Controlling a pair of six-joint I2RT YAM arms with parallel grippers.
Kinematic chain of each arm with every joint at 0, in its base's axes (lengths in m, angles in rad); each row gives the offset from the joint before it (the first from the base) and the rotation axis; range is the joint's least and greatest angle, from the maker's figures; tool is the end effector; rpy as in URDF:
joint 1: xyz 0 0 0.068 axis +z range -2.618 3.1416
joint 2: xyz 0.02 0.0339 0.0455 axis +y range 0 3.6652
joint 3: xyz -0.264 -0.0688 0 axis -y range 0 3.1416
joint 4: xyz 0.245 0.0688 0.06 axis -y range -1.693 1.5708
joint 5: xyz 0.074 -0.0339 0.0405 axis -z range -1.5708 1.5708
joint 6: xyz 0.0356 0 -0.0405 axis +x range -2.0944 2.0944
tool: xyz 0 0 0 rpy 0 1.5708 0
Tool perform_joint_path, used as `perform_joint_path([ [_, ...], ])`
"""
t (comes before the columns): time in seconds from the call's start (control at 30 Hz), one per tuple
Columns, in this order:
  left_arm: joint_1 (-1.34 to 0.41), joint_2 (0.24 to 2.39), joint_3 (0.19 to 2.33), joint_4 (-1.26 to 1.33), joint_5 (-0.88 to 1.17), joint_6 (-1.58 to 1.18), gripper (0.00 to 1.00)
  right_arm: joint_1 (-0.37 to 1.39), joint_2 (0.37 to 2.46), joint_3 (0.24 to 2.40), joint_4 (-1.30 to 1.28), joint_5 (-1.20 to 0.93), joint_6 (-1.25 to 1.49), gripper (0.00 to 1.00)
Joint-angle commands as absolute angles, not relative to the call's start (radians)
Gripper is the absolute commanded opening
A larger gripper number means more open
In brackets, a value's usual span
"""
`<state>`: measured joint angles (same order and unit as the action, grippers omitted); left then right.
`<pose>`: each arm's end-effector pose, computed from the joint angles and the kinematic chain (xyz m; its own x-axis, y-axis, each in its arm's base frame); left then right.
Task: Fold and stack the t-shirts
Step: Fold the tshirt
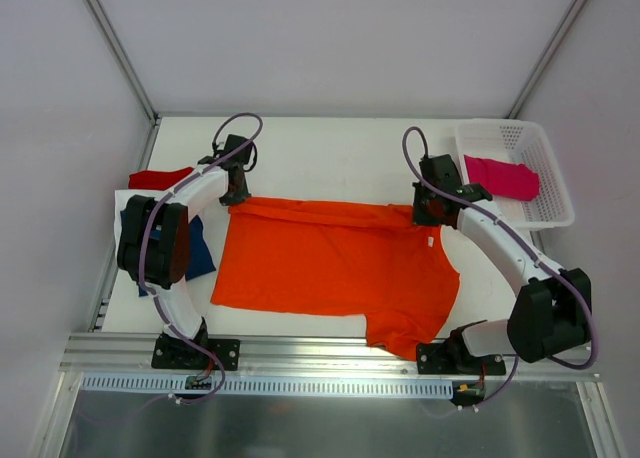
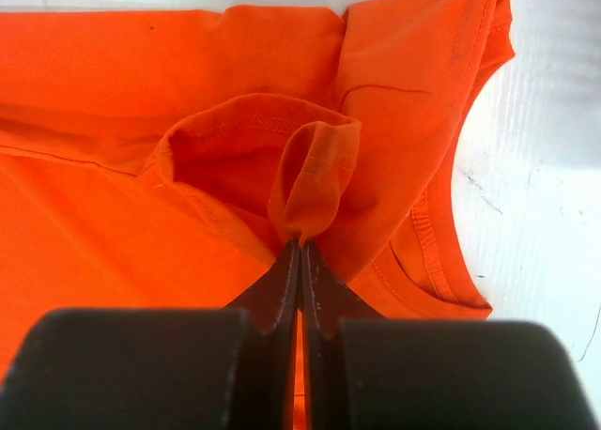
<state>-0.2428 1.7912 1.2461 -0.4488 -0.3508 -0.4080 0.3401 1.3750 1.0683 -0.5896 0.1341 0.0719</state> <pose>0.3688 -0.0787 0.2053 -0.7642 -0.1946 -0.6149 -0.2826 0.9580 0.0480 0.2736 0.0918 0.2703 -0.7525 -0.1907 -0.6304 -0.1983 0.9783 -0.0593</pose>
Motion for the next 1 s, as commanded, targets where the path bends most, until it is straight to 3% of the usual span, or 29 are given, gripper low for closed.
perform_joint_path([
  [0.0, -0.247, 1.763, 1.236, -0.453, -0.373, -0.402, 0.00, 0.351, 1.339, 1.037, -0.609, 0.184, 0.101, 0.00],
  [0.23, -0.247, 1.770, 1.223, -0.453, -0.377, -0.399, 0.00, 0.365, 1.348, 0.999, -0.626, 0.209, 0.127, 0.01],
  [0.27, -0.247, 1.769, 1.221, -0.453, -0.376, -0.397, 0.14, 0.367, 1.353, 0.997, -0.633, 0.213, 0.132, 0.03],
  [0.3, -0.248, 1.761, 1.213, -0.451, -0.380, -0.397, 0.25, 0.373, 1.351, 0.994, -0.644, 0.227, 0.146, 0.16],
  [0.33, -0.252, 1.752, 1.204, -0.453, -0.394, -0.405, 0.46, 0.377, 1.348, 0.988, -0.667, 0.239, 0.152, 0.22],
  [0.37, -0.255, 1.723, 1.195, -0.451, -0.412, -0.411, 0.86, 0.393, 1.327, 0.983, -0.676, 0.280, 0.159, 0.37],
  [0.4, -0.264, 1.704, 1.174, -0.451, -0.452, -0.414, 0.89, 0.423, 1.309, 0.979, -0.705, 0.302, 0.173, 0.40],
  [0.57, -0.281, 1.560, 1.160, -0.451, -0.479, -0.434, 0.91, 0.517, 1.094, 0.991, -0.767, 0.367, 0.215, 0.54],
  [0.73, -0.305, 1.577, 1.227, -0.453, -0.419, -0.431, 0.87, 0.520, 1.052, 0.997, -0.660, 0.396, 0.163, 0.54],
  [0.83, -0.313, 1.650, 1.275, -0.451, -0.382, -0.426, 0.83, 0.518, 1.152, 1.009, -0.588, 0.426, 0.129, 0.46],
  [0.97, -0.314, 1.778, 1.334, -0.451, -0.315, -0.437, 0.78, 0.489, 1.330, 1.028, -0.476, 0.344, 0.124, 0.21],
])
